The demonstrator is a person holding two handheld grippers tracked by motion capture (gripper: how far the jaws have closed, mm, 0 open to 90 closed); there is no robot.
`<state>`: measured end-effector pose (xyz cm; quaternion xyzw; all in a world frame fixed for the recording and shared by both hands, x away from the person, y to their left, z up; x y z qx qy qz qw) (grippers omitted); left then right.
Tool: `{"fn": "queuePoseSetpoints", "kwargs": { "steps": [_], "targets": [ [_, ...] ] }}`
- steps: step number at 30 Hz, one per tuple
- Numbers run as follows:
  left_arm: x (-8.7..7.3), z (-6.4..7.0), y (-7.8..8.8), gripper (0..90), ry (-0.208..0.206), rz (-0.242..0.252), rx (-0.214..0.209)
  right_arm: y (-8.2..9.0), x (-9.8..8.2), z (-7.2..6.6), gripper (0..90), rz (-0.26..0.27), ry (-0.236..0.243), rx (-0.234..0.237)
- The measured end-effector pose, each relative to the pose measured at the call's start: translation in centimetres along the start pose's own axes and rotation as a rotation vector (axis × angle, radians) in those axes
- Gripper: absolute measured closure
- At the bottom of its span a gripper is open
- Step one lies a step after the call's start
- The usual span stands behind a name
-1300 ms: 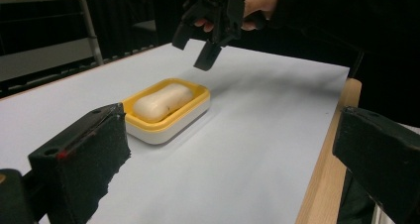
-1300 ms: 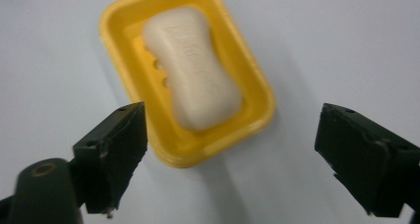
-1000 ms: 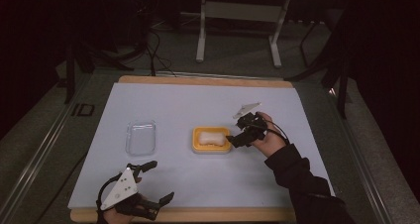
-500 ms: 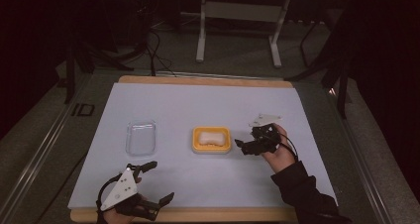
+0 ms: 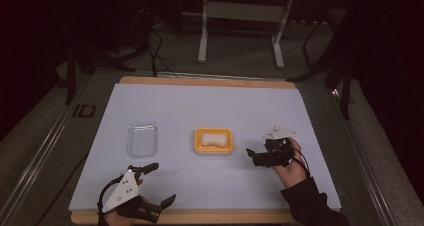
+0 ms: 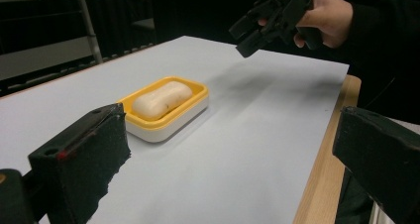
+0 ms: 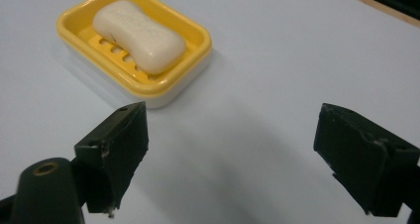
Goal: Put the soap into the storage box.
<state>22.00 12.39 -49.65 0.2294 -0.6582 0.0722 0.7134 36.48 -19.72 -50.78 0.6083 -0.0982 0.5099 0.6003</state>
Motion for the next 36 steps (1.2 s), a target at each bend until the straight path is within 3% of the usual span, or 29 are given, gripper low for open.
{"fn": "queuePoseSetpoints", "kwargs": {
  "steps": [12, 20, 25, 29, 36],
  "targets": [
    [-0.1, 0.0, 0.0, 1.2, 0.001, -0.007, -0.003, 2.2, -2.0, 0.2, 13.9, 0.014, -0.052, -0.021],
    [0.0, 0.2, -0.1, 1.2, 0.002, -0.002, -0.008, 3.3, -3.1, -0.6, 13.8, 0.025, -0.044, -0.027],
    [0.0, 0.2, 0.0, 1.2, -0.002, -0.004, -0.009, 4.0, -4.0, -0.9, 13.7, 0.034, -0.098, -0.029],
    [0.0, 0.2, -0.1, 1.2, -0.001, -0.005, -0.012, 4.1, -4.6, -0.7, 13.8, 0.025, -0.106, -0.046],
    [0.0, 0.2, -0.2, 1.2, -0.002, -0.01, -0.013, 4.1, -4.3, 0.0, 13.8, 0.062, -0.133, -0.062]
  ]
}}
Point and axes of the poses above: each handheld gripper's, and its own axes: y roughly backward along the jaws, x roughly out of its top, z roughly to its right, the point moved 7 cm from there along -y, roughly forward along the jaws, and after that the axes turned 12 degrees about -x, right-handed, at the moved point
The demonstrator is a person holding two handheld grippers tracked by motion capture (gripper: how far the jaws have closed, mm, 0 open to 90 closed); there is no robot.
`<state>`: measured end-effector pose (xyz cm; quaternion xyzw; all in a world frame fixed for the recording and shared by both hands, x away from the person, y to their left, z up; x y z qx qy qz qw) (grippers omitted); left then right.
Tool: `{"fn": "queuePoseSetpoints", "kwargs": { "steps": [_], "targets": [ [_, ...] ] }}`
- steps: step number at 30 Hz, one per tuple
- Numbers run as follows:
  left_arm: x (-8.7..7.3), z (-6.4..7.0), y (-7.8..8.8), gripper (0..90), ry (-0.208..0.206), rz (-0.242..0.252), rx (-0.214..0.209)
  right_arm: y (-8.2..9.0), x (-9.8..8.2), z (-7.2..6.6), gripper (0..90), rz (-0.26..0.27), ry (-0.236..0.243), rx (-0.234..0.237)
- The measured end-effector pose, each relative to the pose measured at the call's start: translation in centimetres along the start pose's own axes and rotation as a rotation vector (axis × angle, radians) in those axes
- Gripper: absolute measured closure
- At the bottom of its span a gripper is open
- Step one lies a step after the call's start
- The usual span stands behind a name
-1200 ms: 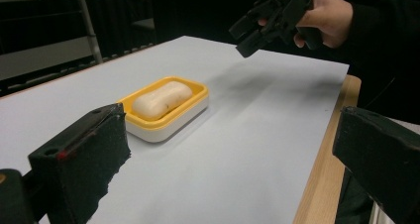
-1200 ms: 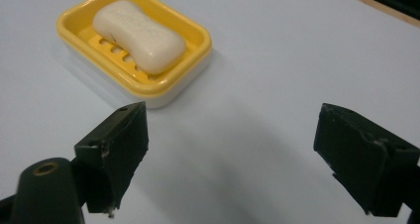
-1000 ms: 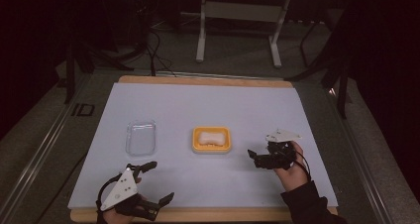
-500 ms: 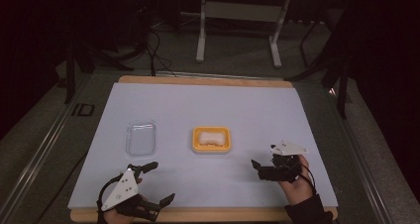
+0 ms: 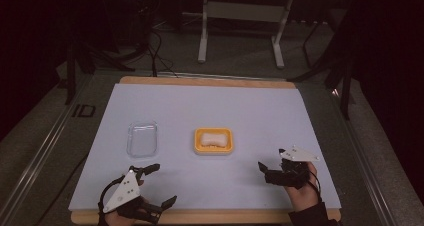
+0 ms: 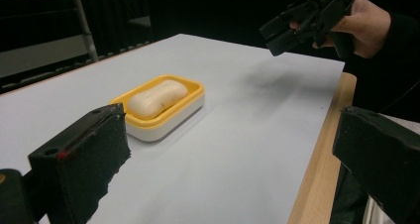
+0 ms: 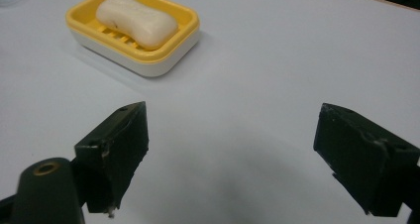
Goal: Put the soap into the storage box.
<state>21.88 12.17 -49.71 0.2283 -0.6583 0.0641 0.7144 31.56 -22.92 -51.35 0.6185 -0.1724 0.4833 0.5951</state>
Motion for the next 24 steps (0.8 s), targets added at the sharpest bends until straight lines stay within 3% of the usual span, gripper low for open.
{"fn": "queuePoseSetpoints", "kwargs": {
  "steps": [24],
  "targets": [
    [-0.11, 0.06, -0.26, 1.2, 0.006, -0.007, -0.007, 0.18, -0.01, 0.26, 13.8, 0.019, -0.007, -0.003]
  ]
}}
Point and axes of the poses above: each handheld gripper's, and its own axes: y roughly backward along the jaws, x roughly out of its top, z roughly to its right, the point moved 7 cm from there along -y, roughly forward along the jaws, and after that the axes turned 12 degrees about -x, right-handed, at the moved point
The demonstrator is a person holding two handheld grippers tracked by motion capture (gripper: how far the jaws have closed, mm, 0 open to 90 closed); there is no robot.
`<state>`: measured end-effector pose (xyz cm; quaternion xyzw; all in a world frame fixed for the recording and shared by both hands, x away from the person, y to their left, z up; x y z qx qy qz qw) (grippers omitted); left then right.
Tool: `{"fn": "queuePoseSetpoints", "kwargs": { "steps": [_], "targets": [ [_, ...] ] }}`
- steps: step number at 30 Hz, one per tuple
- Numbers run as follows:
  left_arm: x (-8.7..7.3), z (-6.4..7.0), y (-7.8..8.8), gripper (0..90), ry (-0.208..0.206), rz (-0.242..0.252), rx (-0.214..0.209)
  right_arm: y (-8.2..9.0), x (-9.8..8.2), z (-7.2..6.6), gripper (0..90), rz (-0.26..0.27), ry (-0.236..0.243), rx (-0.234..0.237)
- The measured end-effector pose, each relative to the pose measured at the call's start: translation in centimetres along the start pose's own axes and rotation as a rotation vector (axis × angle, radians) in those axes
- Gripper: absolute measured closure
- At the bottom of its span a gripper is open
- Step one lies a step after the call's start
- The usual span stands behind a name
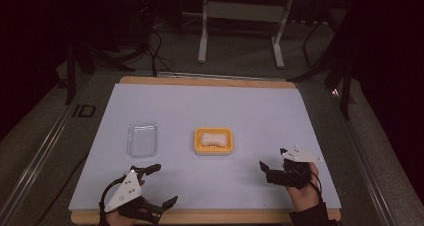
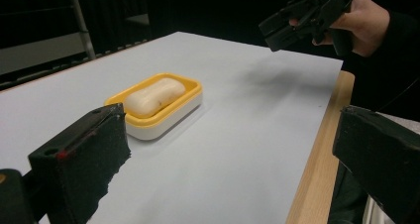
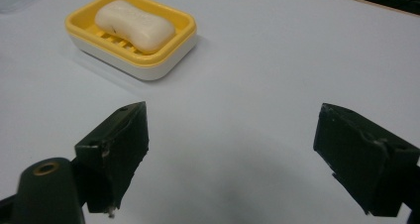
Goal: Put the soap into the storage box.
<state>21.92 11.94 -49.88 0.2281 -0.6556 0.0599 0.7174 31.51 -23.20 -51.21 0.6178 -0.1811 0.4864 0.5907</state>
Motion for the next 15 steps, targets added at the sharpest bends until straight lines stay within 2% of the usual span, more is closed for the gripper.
{"fn": "queuePoseSetpoints", "kwargs": {
  "steps": [15],
  "targets": [
    [-0.05, -0.02, -0.05, 1.2, 0.0, -0.004, -0.001, -0.01, 0.07, 0.02, 14.0, 0.007, 0.002, 0.001]
  ]
}}
Point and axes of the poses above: each handheld gripper's, and its own axes: y roughly backward along the jaws, x roughly out of its top, z roughly to its right, the point moved 7 cm from there along -y, roughly forward along the jaws, and after that the axes turned 12 degrees about -x, right-handed, at the moved point
